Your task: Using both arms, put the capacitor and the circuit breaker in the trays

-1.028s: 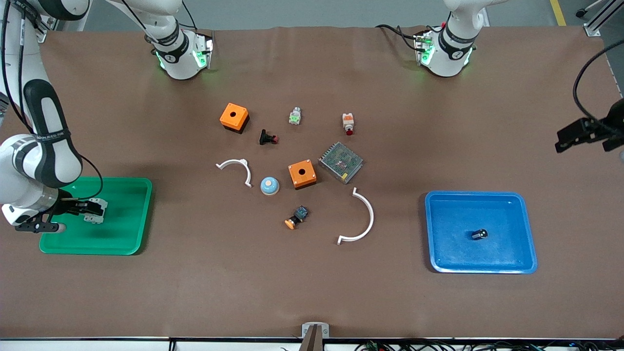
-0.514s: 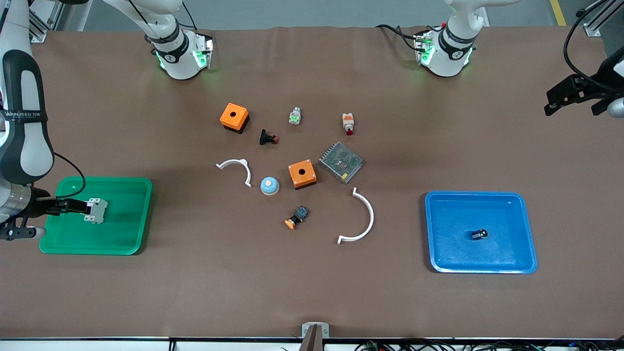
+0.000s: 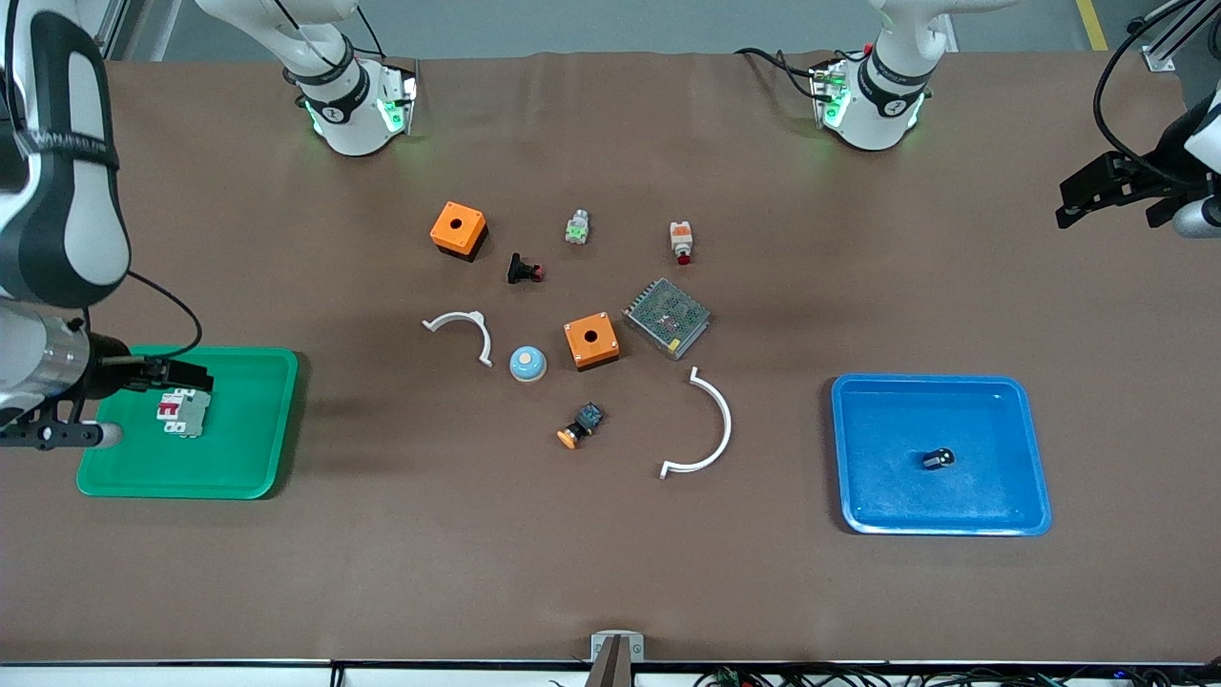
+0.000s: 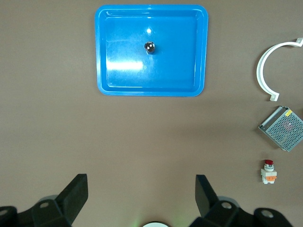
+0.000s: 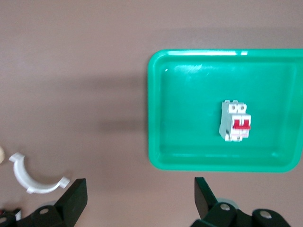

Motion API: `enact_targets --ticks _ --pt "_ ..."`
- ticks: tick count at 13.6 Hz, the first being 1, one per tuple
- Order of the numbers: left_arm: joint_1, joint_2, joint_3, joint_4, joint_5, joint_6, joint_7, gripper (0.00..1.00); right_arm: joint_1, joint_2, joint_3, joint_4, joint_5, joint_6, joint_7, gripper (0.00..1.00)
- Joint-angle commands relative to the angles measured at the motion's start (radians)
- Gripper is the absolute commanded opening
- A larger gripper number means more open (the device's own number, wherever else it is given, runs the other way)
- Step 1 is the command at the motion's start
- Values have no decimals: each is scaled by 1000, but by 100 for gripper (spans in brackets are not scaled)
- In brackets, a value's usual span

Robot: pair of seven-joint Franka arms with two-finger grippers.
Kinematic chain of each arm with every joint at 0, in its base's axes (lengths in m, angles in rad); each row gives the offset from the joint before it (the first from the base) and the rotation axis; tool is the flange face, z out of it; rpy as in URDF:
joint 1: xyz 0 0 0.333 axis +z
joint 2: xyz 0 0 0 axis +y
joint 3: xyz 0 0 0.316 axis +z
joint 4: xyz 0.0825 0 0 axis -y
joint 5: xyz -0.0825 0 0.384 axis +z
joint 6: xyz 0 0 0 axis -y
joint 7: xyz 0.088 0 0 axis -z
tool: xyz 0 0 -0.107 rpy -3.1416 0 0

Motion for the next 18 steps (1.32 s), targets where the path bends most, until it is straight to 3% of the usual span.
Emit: enact_targets --ticks 1,4,8,15,18 --pt "-2 -53 0 -71 -6 53 -6 100 11 -103 3 -21 -13 -73 12 100" --pt "-7 -62 -10 -104 -9 84 -19 100 12 -148 6 5 -10 -137 15 100" --pt "-4 -62 -11 -107 14 84 -22 100 3 -138 2 141 -9 -191 9 100" --pt "-8 -65 -13 -98 14 75 -16 100 6 -158 5 132 -1 -235 12 100" --pt "-13 -53 -14 -82 14 75 -9 100 8 -226 5 73 -15 -274 9 100"
